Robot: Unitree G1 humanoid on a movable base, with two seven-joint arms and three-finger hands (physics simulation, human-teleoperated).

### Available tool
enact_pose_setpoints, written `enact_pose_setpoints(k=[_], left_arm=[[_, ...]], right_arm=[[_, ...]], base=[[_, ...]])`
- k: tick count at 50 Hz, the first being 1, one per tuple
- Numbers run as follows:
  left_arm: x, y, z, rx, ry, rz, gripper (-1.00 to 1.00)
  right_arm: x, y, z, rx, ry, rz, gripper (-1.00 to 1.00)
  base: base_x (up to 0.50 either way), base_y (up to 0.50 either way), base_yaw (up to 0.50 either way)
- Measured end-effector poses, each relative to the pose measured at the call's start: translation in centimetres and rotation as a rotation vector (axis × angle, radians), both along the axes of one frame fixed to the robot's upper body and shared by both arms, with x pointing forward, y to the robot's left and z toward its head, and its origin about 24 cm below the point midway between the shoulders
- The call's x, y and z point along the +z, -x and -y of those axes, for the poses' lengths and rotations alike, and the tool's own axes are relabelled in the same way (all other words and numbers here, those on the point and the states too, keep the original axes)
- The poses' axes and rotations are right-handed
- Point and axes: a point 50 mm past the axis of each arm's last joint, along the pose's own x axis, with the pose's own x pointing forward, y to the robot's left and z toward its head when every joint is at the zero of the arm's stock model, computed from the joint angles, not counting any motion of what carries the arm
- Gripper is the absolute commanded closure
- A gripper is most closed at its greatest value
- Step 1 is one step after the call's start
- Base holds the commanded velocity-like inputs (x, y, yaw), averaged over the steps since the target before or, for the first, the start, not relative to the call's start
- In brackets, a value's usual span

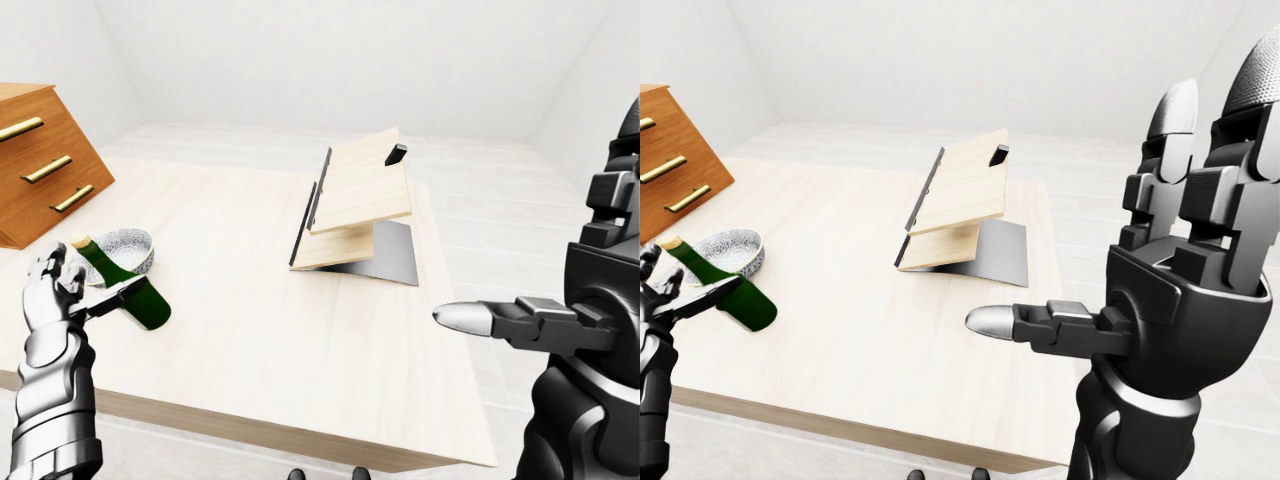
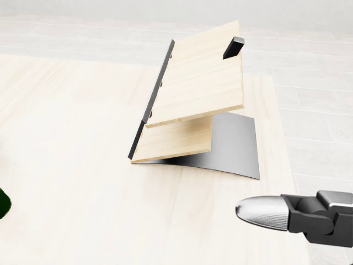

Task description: Put the wine bottle on the wine rack.

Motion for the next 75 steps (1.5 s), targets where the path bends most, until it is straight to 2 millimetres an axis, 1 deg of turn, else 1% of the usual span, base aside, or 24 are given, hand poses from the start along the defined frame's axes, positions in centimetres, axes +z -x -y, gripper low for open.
enact_pose_setpoints(k=[13,25,32,36,40,45,56,61,67,75], left_arm=[[0.0,-0.7,0.5,-0.019,-0.001,-0.01,1.0],[0.0,-0.9,1.0,-0.042,-0.011,-0.008,1.0],[0.3,-0.9,1.2,-0.048,-0.032,-0.003,1.0],[0.8,-0.9,1.4,-0.051,-0.052,0.013,1.0],[1.8,-1.1,1.6,-0.048,-0.078,0.048,1.0],[3.5,-1.5,2.2,-0.051,-0.121,0.11,1.0],[8.7,-2.0,4.3,-0.098,-0.204,0.313,1.0],[10.7,-1.9,5.3,-0.126,-0.225,0.4,1.0],[12.4,-1.7,6.3,-0.154,-0.235,0.483,1.0],[14.2,-1.7,7.3,-0.19,-0.266,0.55,1.0]], right_arm=[[-0.1,-0.1,0.0,0.001,-0.002,-0.009,-1.0],[-0.2,-0.2,0.0,0.005,-0.004,-0.015,-1.0],[-0.2,-0.3,-0.1,0.007,-0.004,-0.018,-1.0],[-0.3,-0.3,-0.1,0.008,-0.003,-0.018,-1.0],[-0.2,-0.3,-0.1,0.008,-0.003,-0.017,-1.0],[-0.2,-0.3,-0.1,0.006,-0.003,-0.012,-1.0],[0.1,0.1,0.1,-0.003,-0.001,0.008,-1.0],[0.2,0.3,0.1,-0.007,0.0,0.013,-1.0],[0.2,0.4,0.3,-0.017,-0.001,0.016,-1.0],[0.2,0.5,0.6,-0.032,-0.006,0.018,-1.0]], base=[[0.0,0.0,0.0],[0.0,0.0,0.0],[0.0,0.0,0.0],[0.0,0.0,0.0],[0.0,0.0,0.0],[0.0,0.0,0.0],[0.0,0.0,0.0],[0.0,0.0,0.0],[0.0,0.0,0.0],[0.0,0.0,0.0]])
